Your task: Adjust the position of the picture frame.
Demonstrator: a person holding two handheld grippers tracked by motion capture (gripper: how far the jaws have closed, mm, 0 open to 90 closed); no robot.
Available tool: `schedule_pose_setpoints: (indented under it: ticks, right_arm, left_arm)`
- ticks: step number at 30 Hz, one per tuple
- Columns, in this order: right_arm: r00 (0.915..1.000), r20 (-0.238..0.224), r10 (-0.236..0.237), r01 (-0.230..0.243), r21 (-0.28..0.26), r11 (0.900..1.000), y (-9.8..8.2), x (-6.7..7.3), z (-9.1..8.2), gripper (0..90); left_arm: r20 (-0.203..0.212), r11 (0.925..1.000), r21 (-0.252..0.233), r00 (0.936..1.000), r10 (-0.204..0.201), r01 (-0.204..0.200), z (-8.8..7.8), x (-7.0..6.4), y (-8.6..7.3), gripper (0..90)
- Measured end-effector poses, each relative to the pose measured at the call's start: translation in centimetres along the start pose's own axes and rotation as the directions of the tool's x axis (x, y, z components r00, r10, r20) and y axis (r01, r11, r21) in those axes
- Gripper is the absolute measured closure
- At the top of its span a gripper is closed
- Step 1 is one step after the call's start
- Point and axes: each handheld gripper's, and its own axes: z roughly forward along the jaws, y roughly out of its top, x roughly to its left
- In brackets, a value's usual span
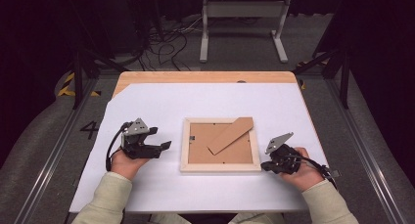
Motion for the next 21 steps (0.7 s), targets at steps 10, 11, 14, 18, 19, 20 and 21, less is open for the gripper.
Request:
schedule_pose_setpoints:
  ticks: [10,11,14,18,19,20,21]
  right_arm:
    - [0.9995,-0.023,-0.022,0.022,-0.030,0.999,0.4,0.4,0.0,90.0]
    - [0.9995,-0.023,-0.022,0.022,-0.030,0.999,0.4,0.4,0.0,90.0]
    - [1.0000,-0.002,-0.006,0.006,-0.053,0.999,0.2,0.1,-0.5,90.0]
    - [0.9993,0.023,0.029,-0.027,-0.071,0.997,-0.2,-0.5,-0.9,90.0]
    - [0.9989,0.034,0.034,-0.031,-0.077,0.997,-0.3,-0.7,-1.1,90.0]
    - [0.9989,0.034,0.034,-0.031,-0.077,0.997,-0.3,-0.7,-1.1,90.0]
    - [0.9987,0.036,0.037,-0.034,-0.080,0.996,-0.4,-0.8,-1.1,90.0]
  left_arm:
    - [0.086,0.9989,0.034,0.9959,0.030,-0.033,-0.3,-0.8,0.4,47.5]
    - [0.086,0.9989,0.034,0.9959,0.030,-0.033,-0.3,-0.8,0.4,56.1]
    - [0.144,0.9910,0.059,0.9834,0.111,-0.120,-0.3,-1.8,0.9,67.0]
    - [0.225,0.9786,0.093,0.9612,0.159,-0.183,0.1,-2.9,1.2,85.8]
    - [0.259,0.9741,0.108,0.9516,0.165,-0.199,0.4,-3.1,1.2,89.2]
    - [0.259,0.9741,0.108,0.9516,0.165,-0.199,0.4,-3.1,1.2,89.3]
    - [0.286,0.9691,0.120,0.9422,0.174,-0.216,0.6,-3.4,1.2,89.3]
